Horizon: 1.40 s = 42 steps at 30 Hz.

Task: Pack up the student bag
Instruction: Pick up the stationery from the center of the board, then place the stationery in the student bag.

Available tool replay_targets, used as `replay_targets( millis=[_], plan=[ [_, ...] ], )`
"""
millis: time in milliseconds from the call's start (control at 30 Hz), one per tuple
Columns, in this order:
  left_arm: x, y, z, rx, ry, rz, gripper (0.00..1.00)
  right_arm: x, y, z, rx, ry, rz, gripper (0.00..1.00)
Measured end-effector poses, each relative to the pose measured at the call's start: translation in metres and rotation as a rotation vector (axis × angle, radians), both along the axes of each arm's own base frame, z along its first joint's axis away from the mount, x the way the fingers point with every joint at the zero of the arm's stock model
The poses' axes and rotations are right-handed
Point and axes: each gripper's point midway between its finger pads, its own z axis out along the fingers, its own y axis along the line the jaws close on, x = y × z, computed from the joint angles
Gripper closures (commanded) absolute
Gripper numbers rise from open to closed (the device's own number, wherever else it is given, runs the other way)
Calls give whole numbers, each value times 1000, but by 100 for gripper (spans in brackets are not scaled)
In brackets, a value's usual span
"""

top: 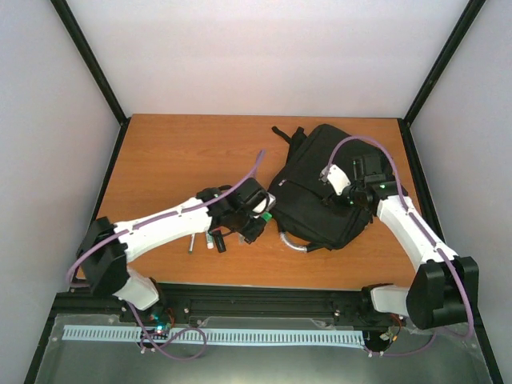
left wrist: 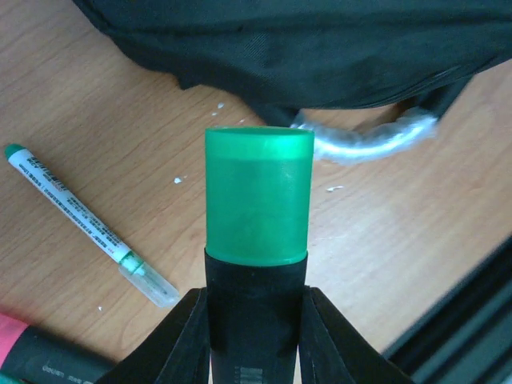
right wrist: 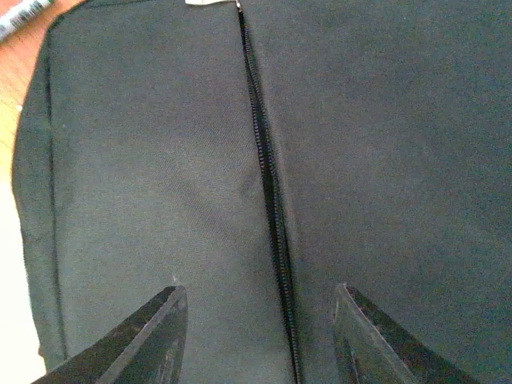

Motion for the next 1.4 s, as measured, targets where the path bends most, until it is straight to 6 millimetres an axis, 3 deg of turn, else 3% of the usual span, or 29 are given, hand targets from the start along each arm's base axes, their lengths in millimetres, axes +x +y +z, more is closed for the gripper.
replay_targets(
  millis=[233,467,567,633,733,867,967,1333,1400],
  plan=[
    [-17,-13,42,-230,7,4,91,12,1,-17,-182,-41,0,51],
    [-18,-35,63,-417,19,21,94,28,-5,-39,-309,-44,-31,56],
    [-16,-42,68,-458,18,30,94,36,-11,-48,-350,-44,-59,66],
    [-13,-46,70,-478,14,35,93,40,-14,-53,-371,-45,-76,81],
    [-8,-52,65,-479,16,39,93,44,-17,-54,-388,-53,-94,89],
    [1,-62,48,-446,33,46,95,43,-17,-46,-381,-69,-98,93],
    [11,-75,37,-422,43,49,96,41,-15,-30,-359,-93,-99,94],
    [54,-141,25,-474,58,48,99,29,4,15,-204,-132,-83,96],
    [60,-148,19,-476,67,61,99,27,7,20,-182,-136,-81,91]
  ],
)
